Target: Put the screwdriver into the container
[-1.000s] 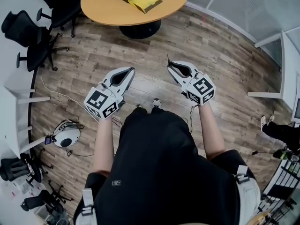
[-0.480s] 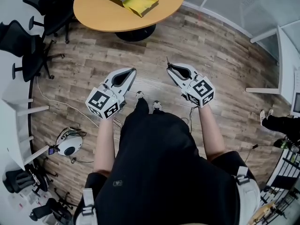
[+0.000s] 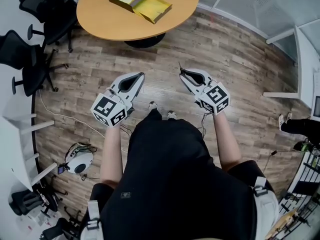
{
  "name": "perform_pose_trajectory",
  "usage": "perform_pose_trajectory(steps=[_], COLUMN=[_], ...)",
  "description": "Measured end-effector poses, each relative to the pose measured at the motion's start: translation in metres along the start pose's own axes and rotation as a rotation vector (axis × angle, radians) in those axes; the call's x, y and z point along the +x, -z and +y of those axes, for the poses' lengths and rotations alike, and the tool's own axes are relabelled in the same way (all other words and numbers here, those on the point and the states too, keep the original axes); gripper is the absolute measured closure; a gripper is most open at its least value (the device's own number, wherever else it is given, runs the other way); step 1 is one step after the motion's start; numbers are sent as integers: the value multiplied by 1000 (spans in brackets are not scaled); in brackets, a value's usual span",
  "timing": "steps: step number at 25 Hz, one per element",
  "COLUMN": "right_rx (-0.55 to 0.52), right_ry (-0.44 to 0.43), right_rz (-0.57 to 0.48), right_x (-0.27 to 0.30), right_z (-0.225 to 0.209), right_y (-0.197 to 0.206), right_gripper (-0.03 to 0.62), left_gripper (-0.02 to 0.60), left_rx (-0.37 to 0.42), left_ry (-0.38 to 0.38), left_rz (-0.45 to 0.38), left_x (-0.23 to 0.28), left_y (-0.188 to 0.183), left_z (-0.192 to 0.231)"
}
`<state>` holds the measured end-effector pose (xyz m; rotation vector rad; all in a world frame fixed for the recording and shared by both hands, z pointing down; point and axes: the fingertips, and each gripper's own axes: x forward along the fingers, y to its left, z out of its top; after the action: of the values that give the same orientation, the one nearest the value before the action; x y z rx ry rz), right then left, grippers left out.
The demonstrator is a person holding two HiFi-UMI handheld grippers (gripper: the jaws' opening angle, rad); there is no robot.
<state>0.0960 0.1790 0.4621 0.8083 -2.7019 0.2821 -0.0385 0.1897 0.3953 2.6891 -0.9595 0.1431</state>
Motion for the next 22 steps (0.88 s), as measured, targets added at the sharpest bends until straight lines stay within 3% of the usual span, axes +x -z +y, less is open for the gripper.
perform_pose_trajectory(steps=[10,22], right_rx=[10,23], right_ry=[57,97], right_rz=[-8,-7], right_x=[48,75], right_z=[-8,-14], right_y=[-20,-26], right_gripper=[533,533], left_gripper=[578,578], left_rx=[-8,-1], left_ry=[55,97], left_rz=[-5,7], left_x=[-2,0], left_y=[-4,-10], left_z=[54,83])
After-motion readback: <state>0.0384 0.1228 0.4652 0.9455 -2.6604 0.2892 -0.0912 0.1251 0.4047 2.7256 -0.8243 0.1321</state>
